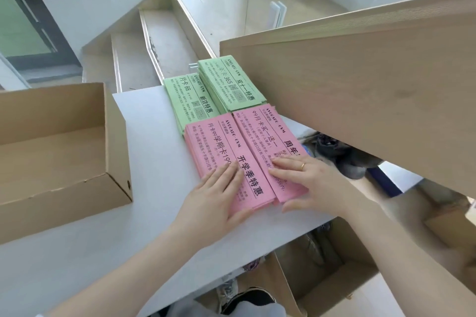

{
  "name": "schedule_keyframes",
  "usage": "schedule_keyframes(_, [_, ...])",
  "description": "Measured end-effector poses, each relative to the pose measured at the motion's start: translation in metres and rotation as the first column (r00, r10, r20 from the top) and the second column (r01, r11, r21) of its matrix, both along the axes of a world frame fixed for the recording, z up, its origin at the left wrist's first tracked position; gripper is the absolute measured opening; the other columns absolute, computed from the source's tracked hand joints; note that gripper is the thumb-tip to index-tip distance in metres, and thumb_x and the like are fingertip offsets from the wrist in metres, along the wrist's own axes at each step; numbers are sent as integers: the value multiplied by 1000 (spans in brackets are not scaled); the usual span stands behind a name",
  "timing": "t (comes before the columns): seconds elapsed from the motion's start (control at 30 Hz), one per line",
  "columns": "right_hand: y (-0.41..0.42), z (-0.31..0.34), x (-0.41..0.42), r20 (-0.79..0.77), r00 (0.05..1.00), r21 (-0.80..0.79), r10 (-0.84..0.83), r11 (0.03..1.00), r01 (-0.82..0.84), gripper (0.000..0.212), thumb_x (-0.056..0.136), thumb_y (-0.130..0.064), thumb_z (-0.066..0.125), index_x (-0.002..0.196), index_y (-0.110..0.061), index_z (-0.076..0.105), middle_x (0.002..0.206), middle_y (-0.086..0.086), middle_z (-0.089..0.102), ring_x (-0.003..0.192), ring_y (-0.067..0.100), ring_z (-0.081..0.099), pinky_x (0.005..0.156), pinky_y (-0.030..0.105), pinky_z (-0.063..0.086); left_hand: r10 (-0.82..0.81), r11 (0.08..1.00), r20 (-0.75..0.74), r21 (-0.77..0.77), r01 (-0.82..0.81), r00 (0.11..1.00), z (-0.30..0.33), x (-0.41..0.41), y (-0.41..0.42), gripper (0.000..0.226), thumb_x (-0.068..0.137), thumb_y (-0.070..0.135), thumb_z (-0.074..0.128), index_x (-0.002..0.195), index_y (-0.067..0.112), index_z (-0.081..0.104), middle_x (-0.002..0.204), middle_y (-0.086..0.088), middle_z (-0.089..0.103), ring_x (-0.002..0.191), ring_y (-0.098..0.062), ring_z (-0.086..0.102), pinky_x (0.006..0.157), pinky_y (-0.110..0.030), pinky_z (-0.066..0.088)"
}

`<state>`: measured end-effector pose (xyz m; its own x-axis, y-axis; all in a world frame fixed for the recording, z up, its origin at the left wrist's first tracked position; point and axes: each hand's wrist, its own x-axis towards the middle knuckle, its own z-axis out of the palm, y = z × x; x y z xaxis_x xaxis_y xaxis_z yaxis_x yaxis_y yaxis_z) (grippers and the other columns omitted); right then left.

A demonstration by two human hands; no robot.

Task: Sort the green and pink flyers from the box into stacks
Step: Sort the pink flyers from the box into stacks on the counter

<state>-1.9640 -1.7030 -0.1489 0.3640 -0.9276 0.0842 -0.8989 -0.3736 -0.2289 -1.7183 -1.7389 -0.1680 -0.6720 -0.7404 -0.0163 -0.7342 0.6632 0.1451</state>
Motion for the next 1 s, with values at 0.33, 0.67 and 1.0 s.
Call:
schedule_keyframes(0.33, [-8,-10,0,13,1000,-119,28,993,-27,63,65,-63,61,113,-22,67,122,-2,64,118,16,56,96,41,46,-8,999,-21,-48,7,1000,-2,-4,1,75,88,62,21,121,9,62,124,-7,62,112,-24,61,90,-39,49])
schedule_keyframes(0.67, [-16,4,8,207,916,129,-343,938,323,89,73,-78,31,142,-22,34,152,-6,26,141,9,17,114,33,14,25,997,-181,78,-11,983,18,-14,-12,78,87,67,18,144,14,30,152,-2,29,141,-19,25,113,-34,20])
schedule_keyframes(1.0, [-95,20,0,294,621,561,-726,657,503,49,94,-45,41,134,-16,38,132,2,52,111,20,55,95,41,45,87,987,55,129,-94,995,27,-60,-78,77,90,63,26,149,20,0,157,-7,-7,144,-20,-9,115,-35,-7])
